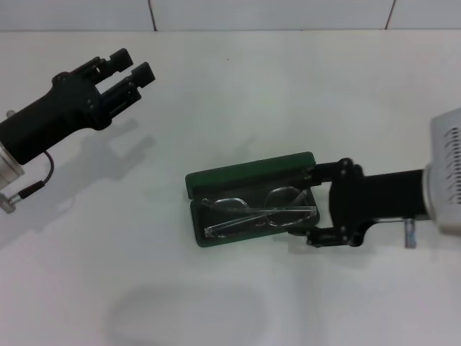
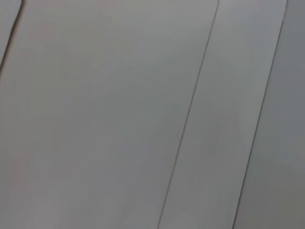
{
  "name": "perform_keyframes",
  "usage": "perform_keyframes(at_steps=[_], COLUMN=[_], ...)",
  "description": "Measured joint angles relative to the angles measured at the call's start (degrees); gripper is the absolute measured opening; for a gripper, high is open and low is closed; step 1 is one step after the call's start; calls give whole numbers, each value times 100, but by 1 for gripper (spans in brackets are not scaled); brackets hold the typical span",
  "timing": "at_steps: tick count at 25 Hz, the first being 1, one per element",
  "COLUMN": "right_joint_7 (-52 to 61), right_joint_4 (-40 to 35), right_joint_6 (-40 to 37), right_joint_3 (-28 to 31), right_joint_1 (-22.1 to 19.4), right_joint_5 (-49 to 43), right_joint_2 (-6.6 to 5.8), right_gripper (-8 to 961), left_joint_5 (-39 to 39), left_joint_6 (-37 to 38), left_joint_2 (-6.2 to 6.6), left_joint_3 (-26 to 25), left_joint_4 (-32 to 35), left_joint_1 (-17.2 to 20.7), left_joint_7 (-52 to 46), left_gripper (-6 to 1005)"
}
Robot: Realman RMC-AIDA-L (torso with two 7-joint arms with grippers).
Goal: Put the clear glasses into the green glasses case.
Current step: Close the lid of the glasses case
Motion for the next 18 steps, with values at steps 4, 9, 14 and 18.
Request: perform_keyframes(at_steps=[4,9,14,18], right_joint_7=[-148,-974,-1689,-2116], right_joint_4=[176,1042,2438,3407], right_joint_6=[-597,-1177,-1181,-1050], right_joint_3=[682,1614,2308,2888], right_joint_1=[24,118,438,717], right_joint_5=[345,1692,3058,3691], right_joint_2=[-1,2,6,17], right_gripper=[674,673,673,672], left_joint_5=[-80,-83,-82,108], left_joint_6=[-138,-500,-862,-1410], left_joint_2=[-19,-94,-144,-121], left_joint_3=[-3,-2,35,126], left_joint_4=[-15,-23,-180,-213], left_joint_1=[-5,-7,-29,-177], left_joint_7=[-45,-238,-183,-840], left_gripper=[562,561,561,555])
